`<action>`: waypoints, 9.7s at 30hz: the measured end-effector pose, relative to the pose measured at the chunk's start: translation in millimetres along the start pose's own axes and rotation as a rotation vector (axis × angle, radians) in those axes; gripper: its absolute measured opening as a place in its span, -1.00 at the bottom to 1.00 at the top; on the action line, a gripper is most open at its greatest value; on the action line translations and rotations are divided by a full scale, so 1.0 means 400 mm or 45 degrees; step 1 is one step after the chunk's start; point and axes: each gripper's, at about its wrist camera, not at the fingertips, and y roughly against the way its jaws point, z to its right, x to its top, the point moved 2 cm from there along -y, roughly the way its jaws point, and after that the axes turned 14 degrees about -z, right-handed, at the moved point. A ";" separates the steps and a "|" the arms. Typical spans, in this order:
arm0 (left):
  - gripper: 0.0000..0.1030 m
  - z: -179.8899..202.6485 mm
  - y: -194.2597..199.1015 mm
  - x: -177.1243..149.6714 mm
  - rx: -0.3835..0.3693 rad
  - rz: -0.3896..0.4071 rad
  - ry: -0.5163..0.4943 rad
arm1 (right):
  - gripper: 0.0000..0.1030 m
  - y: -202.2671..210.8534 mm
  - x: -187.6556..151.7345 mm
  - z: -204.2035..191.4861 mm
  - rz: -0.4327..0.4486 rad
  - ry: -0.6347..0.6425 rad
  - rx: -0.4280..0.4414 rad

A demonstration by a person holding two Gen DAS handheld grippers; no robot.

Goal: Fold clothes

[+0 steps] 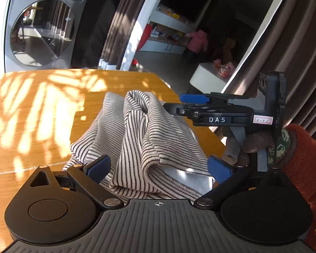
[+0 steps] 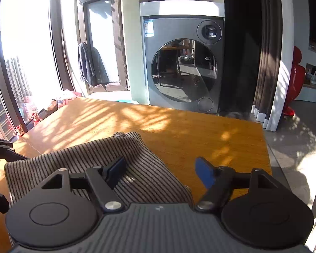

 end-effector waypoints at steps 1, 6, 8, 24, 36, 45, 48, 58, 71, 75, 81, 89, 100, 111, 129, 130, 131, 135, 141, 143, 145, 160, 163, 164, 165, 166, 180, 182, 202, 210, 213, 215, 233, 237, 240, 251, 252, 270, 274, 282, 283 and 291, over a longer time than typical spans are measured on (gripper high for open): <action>0.96 -0.016 0.004 0.002 0.018 0.020 0.026 | 0.64 0.005 0.002 -0.006 0.006 0.007 -0.005; 0.90 -0.094 0.025 0.010 0.106 0.119 0.156 | 0.97 0.075 -0.060 -0.031 0.079 -0.079 0.138; 0.56 -0.125 0.033 0.013 0.141 0.159 0.208 | 0.99 0.083 -0.092 -0.054 0.067 -0.092 0.193; 0.38 -0.071 -0.094 -0.040 -0.046 0.025 0.103 | 0.99 -0.063 0.090 -0.095 0.009 0.390 -0.081; 0.57 -0.096 -0.038 -0.048 0.257 0.134 0.122 | 1.00 0.086 -0.055 -0.106 0.142 0.102 -0.026; 0.55 -0.011 -0.035 -0.049 0.427 0.146 -0.026 | 1.00 0.007 -0.154 -0.187 0.110 0.203 -0.153; 0.55 -0.001 -0.025 -0.047 0.437 0.155 -0.021 | 1.00 0.004 -0.151 -0.205 0.099 0.259 -0.193; 0.51 -0.033 -0.021 -0.027 0.370 0.133 0.063 | 1.00 -0.038 -0.199 -0.361 0.134 0.735 -0.418; 0.33 0.017 -0.154 -0.034 0.003 -0.018 0.072 | -0.49 0.170 -0.045 0.093 0.262 -0.312 0.123; 0.38 0.077 -0.199 -0.038 -0.097 -0.042 0.026 | -0.69 0.184 -0.028 0.159 0.279 -0.510 0.366; 0.43 0.094 -0.209 -0.060 -0.084 -0.050 -0.012 | -0.39 0.135 -0.064 0.008 0.207 -0.080 0.090; 0.49 0.046 -0.130 -0.049 -0.137 0.002 0.083 | 0.68 0.081 -0.188 -0.089 0.117 0.536 -0.451; 0.03 0.053 -0.207 -0.014 -0.158 -0.086 0.162 | -0.47 0.226 -0.059 0.022 0.319 0.096 -0.054; 0.23 0.050 -0.150 -0.061 0.022 -0.103 0.046 | -0.40 0.048 -0.150 -0.130 0.054 0.426 -0.063; 0.43 0.081 -0.195 0.081 0.155 0.028 0.096 | 0.48 0.201 -0.159 -0.151 0.052 0.613 -0.043; 0.48 0.071 -0.199 0.060 0.136 0.025 0.124 | 0.48 0.227 -0.138 -0.110 0.078 0.495 -0.001; 0.50 0.056 -0.200 0.050 0.087 0.029 0.172 | 0.48 0.252 -0.117 -0.070 0.105 0.376 0.039; 0.52 0.029 -0.199 0.036 0.014 0.042 0.245 | 0.48 0.227 -0.049 0.042 0.174 0.085 0.018; 0.54 0.076 -0.185 0.029 0.186 0.079 0.105 | 0.48 0.039 -0.111 0.083 0.001 -0.055 -0.035; 0.54 0.094 -0.180 0.023 0.233 0.092 0.057 | 0.48 0.058 -0.105 0.093 -0.006 -0.079 -0.003; 0.54 0.109 -0.180 0.023 0.260 0.101 0.017 | 0.46 0.079 -0.097 0.094 -0.014 -0.064 0.007; 0.74 0.070 -0.189 0.012 0.177 0.105 0.021 | 0.09 -0.030 0.036 0.005 -0.016 0.191 0.046; 0.79 0.010 -0.202 0.028 0.028 0.048 0.087 | 0.53 0.016 0.014 0.064 0.035 0.086 0.006; 0.79 -0.007 -0.204 0.033 -0.017 0.033 0.095 | 0.53 0.019 0.001 0.083 0.020 0.053 -0.002; 0.79 -0.024 -0.205 0.037 -0.062 0.018 0.103 | 0.53 0.008 -0.017 0.100 -0.016 -0.010 0.056; 0.78 -0.041 -0.207 0.042 -0.106 0.003 0.111 | 0.53 -0.004 -0.035 0.116 -0.054 -0.075 0.116; 0.70 -0.388 -0.100 0.103 -0.066 0.228 0.375 | 0.49 -0.297 0.155 0.035 0.042 -0.146 0.495; 0.71 -0.424 -0.085 0.100 -0.059 0.303 0.437 | 0.51 -0.318 0.177 0.022 0.041 -0.129 0.518; 0.77 -0.442 -0.074 0.095 -0.032 0.379 0.469 | 0.87 -0.350 0.197 0.006 -0.026 -0.093 0.656; 0.93 -0.412 -0.063 0.081 0.118 0.427 0.496 | 1.00 -0.356 0.199 0.003 -0.053 -0.139 0.588; 0.98 -0.386 -0.053 0.066 0.192 0.461 0.505 | 1.00 -0.343 0.182 0.012 -0.025 -0.202 0.546; 0.99 -0.353 -0.041 0.042 0.248 0.500 0.506 | 1.00 -0.323 0.164 0.013 0.014 -0.230 0.498; 0.72 -0.242 0.035 -0.008 0.333 0.417 0.553 | 0.87 -0.289 0.208 -0.052 -0.166 -0.015 0.548; 0.92 -0.310 0.058 0.040 0.168 0.410 0.708 | 1.00 -0.265 0.244 0.035 -0.064 -0.190 0.503; 0.92 -0.337 -0.006 0.106 0.093 0.283 0.737 | 0.98 -0.310 0.245 0.050 -0.123 -0.198 0.488; 0.55 -0.297 0.008 0.073 0.410 0.241 0.607 | 0.35 -0.405 0.280 -0.095 -0.174 -0.047 0.665; 0.55 -0.300 0.014 0.063 0.425 0.249 0.613 | 0.37 -0.411 0.283 -0.114 -0.171 -0.011 0.663; 0.92 -0.012 0.042 -0.018 0.769 0.313 0.469 | 1.00 -0.160 0.067 -0.080 -0.094 0.003 0.218; 1.00 0.014 0.004 -0.073 0.804 0.241 0.580 | 1.00 -0.140 -0.014 -0.084 -0.156 0.025 0.055; 1.00 0.048 -0.048 -0.126 1.003 0.149 0.667 | 1.00 -0.132 -0.054 -0.070 -0.209 0.034 -0.123; 1.00 0.050 -0.050 -0.127 1.015 0.150 0.667 | 1.00 -0.130 -0.054 -0.069 -0.207 0.037 -0.120; 1.00 0.061 -0.061 -0.133 1.074 0.155 0.666 | 1.00 -0.143 -0.039 -0.081 -0.199 0.076 -0.089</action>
